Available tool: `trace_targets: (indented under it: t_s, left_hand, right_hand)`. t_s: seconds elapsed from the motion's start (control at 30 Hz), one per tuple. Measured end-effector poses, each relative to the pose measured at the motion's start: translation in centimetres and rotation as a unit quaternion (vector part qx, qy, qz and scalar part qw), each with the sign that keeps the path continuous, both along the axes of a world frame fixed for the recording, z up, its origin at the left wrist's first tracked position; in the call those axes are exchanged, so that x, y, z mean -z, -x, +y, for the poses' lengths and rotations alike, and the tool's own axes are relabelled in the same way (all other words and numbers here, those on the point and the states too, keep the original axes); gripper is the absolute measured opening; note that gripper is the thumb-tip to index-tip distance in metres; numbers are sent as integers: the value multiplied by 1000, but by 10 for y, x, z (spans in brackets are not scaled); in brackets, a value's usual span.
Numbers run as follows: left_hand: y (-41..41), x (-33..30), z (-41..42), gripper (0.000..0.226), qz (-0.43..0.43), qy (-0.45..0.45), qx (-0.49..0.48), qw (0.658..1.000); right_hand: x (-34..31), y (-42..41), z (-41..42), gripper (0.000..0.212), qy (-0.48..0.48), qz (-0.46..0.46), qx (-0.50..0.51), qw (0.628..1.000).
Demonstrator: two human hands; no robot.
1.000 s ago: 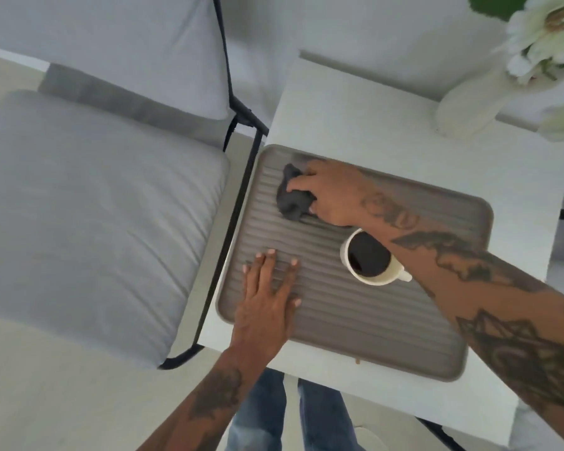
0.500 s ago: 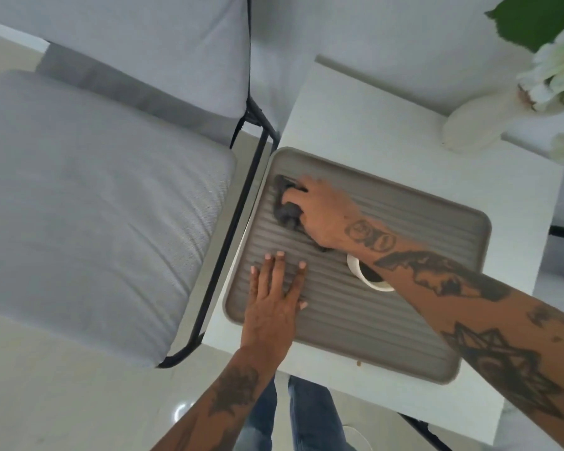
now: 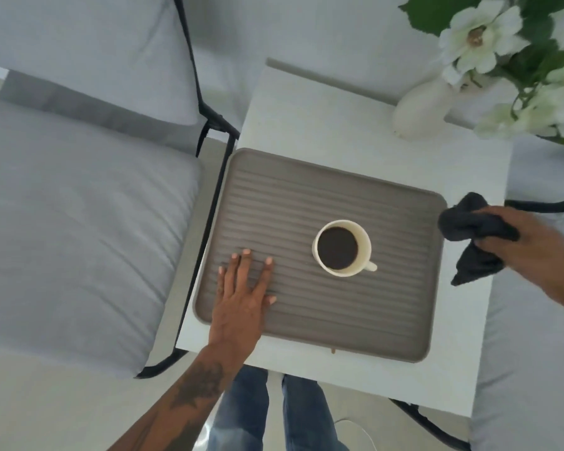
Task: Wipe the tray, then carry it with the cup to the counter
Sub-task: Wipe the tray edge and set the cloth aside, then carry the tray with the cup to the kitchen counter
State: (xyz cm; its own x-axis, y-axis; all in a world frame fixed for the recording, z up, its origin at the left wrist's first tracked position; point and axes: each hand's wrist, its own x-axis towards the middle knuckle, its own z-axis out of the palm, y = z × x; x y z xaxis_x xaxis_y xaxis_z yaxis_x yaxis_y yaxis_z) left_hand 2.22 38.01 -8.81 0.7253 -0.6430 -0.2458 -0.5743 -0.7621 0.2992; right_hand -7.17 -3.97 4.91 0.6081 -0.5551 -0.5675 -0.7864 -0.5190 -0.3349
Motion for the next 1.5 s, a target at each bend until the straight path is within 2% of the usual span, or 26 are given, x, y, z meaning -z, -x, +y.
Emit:
trace_targets:
  t_s: [0.1,0.2,0.33,0.37,0.4,0.47,0.5,0.57,0.63,0.7,0.83,1.0,1.17,1.5]
  left_hand:
    - [0,-2,0,62,3,-5,6,1000]
    - [-1,-5,1,63,19,-14,3,1000]
    - [-8,-16,3,64,47,5,-3,999]
    - [-12,-20,3,61,45,23,-8,999]
    - [-16,-24,5,56,39,49,-22,998]
    - [-27,-32,9,44,10,93,-70,993]
    - [-33,-36,11,39,-17,98,-97,990]
    - [-45,-40,14,32,-61,89,-147,983]
    - [-55,-38,15,32,-53,82,-187,977]
    - [-63,-31,14,31,-17,93,-199,975]
    - [-68,-15,8,39,35,126,-207,970]
    - [-64,-9,5,38,34,134,-243,960]
    - [-62,-18,-3,43,58,162,-295,940]
    - [-57,-44,-6,48,52,197,-293,934]
  right_hand:
    - [8,73,13,42,-6,-12,116,993]
    - [34,110,43,45,19,-21,210,977]
    - [64,125,74,54,85,-1,235,968]
    - [67,124,81,56,130,8,232,964]
    - [69,122,85,54,187,0,206,961]
    - [70,108,95,41,268,-85,118,952]
    - [70,98,102,36,255,-132,95,953]
    - [79,86,109,35,178,-153,107,966]
    - [91,79,112,34,110,-141,155,972]
    - [98,77,116,33,86,-143,167,972]
    - [103,79,115,35,75,-178,179,965]
    - [109,74,119,37,50,-206,210,954]
    - [117,71,126,41,69,-225,250,939]
    - [98,71,122,40,106,-282,214,929]
